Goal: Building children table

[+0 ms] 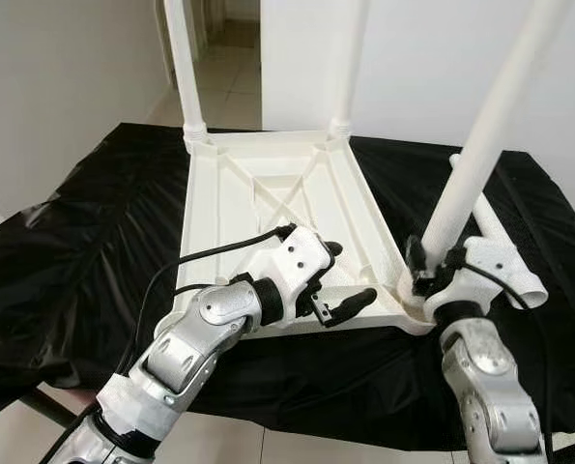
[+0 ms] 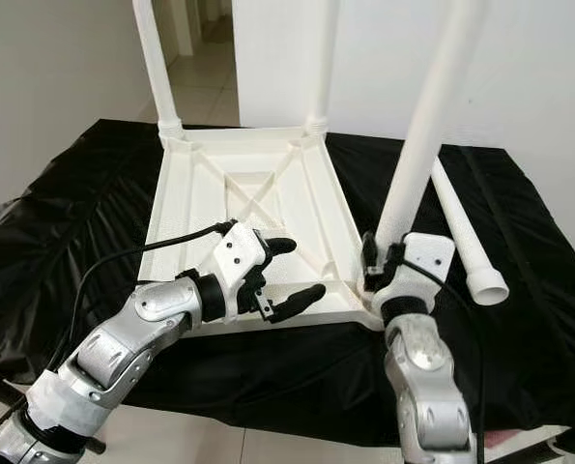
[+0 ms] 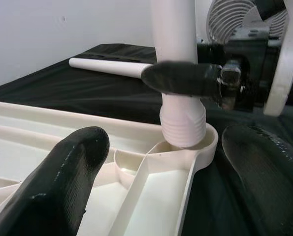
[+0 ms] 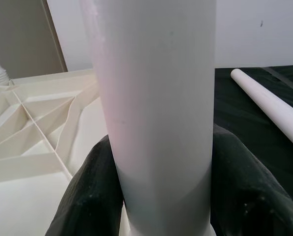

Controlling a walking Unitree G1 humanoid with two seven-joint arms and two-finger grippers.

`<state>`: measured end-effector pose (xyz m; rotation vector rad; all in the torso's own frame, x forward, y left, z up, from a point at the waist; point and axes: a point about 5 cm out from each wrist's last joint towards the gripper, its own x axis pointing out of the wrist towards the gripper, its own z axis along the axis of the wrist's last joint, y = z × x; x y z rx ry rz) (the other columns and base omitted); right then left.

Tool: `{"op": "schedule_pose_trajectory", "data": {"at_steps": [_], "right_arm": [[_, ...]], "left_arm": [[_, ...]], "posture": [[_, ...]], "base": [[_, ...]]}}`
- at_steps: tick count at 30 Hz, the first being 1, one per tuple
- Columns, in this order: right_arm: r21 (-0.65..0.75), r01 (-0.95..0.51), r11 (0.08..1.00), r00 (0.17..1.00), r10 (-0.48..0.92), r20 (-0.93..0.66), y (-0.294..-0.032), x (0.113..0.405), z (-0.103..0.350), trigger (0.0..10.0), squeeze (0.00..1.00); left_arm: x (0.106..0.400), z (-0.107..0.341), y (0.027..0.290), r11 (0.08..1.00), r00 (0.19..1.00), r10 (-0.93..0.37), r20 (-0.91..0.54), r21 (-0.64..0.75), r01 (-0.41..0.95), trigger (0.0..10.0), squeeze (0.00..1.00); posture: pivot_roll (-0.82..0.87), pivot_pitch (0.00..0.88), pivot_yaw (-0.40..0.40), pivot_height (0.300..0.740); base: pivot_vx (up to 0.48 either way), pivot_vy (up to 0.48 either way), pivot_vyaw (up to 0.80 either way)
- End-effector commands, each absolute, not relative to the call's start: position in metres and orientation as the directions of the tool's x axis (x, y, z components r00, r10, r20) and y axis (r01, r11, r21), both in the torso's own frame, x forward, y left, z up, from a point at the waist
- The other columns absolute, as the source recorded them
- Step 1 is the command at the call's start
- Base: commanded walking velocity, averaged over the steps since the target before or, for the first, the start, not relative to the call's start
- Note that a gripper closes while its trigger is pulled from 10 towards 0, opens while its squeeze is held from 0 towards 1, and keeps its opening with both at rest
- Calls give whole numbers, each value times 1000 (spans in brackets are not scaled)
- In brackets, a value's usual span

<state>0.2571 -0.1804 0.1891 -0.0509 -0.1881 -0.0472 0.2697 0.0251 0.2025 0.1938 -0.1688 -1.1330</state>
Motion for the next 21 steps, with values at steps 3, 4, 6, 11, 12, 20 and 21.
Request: {"op": "schedule_pose_trajectory", "data": {"at_steps": [3,4,6,11,12,20,21], "right_arm": [[-63,38,997,984,-27,176,-180,249,188,10000,0],[-63,38,997,984,-27,176,-180,249,188,10000,0],[-68,35,997,986,-23,168,-181,247,186,10000,0],[-72,48,996,991,-39,131,-187,247,177,10000,0],[-70,49,996,991,-40,127,-187,247,176,10000,0],[-74,36,997,996,-30,80,-191,248,159,10000,0],[-73,18,997,997,-13,77,-191,248,155,10000,0]], "left_arm": [[266,204,26,349,356,-934,19,244,905,10000,0],[266,204,26,349,356,-934,19,244,905,10000,0],[267,205,26,351,358,-934,20,245,904,10000,0],[267,208,27,361,365,-931,29,244,900,10000,0],[267,209,27,361,364,-931,31,241,901,10000,0],[264,208,28,355,358,-933,29,235,905,10000,0],[264,208,29,355,358,-933,29,233,905,10000,0]], "posture": [[-47,74,38,740],[-47,74,38,740],[-47,74,38,740],[-44,70,36,740],[-44,70,36,740],[-39,63,40,740],[-38,61,41,740]], "base": [[0,0,0],[0,0,0],[0,0,0],[0,0,0],[0,0,0],[0,0,0],[0,0,0]]}}
